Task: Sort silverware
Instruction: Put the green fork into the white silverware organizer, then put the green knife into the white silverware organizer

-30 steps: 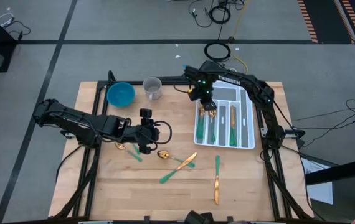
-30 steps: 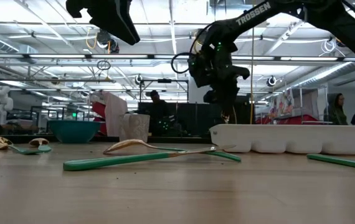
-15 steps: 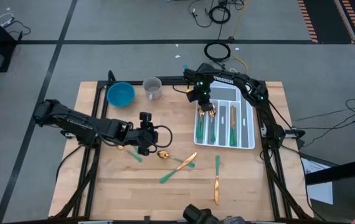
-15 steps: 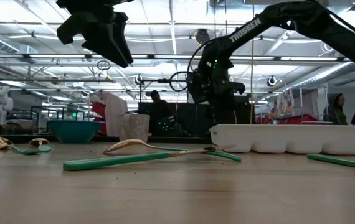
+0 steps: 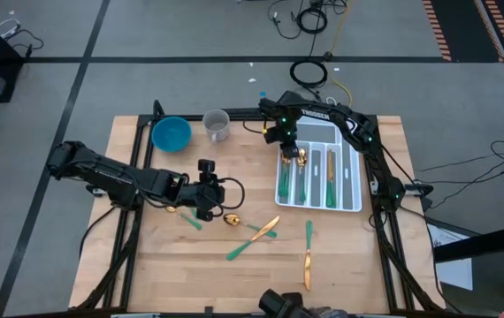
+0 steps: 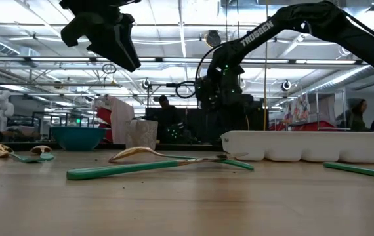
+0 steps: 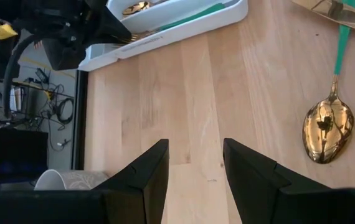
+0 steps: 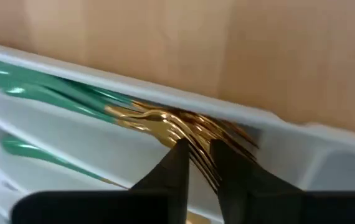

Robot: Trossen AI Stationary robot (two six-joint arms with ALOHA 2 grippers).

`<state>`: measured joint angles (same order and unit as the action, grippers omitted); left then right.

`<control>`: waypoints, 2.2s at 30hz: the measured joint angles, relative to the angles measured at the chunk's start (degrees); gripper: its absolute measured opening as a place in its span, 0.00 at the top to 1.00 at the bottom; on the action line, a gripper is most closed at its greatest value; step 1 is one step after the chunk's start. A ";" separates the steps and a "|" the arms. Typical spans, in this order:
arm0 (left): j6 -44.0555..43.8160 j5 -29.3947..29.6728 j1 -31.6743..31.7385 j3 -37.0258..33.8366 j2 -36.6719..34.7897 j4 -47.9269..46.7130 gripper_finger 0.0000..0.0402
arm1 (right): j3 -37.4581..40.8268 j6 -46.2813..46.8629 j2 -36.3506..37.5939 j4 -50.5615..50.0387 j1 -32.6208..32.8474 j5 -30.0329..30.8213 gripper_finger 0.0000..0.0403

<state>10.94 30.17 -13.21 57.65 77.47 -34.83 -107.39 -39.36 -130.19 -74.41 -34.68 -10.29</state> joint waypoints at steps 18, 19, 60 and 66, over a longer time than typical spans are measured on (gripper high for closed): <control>-0.09 0.00 0.00 0.00 0.00 -0.19 0.60 | 0.04 1.87 1.89 -1.03 2.44 2.95 0.61; -0.09 0.00 0.00 0.00 0.00 -0.19 0.60 | 0.04 1.89 2.60 -1.33 2.80 2.89 0.62; -6.98 -9.03 0.92 -27.87 -20.34 37.83 0.60 | 31.97 43.54 52.59 8.45 45.12 11.57 0.58; -7.50 -9.02 0.80 -27.87 -20.44 37.95 0.60 | 51.47 45.62 52.48 26.79 48.85 11.56 0.58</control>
<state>3.44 21.15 -12.41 29.78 57.04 3.11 -55.92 6.26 -77.71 -47.61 14.17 1.27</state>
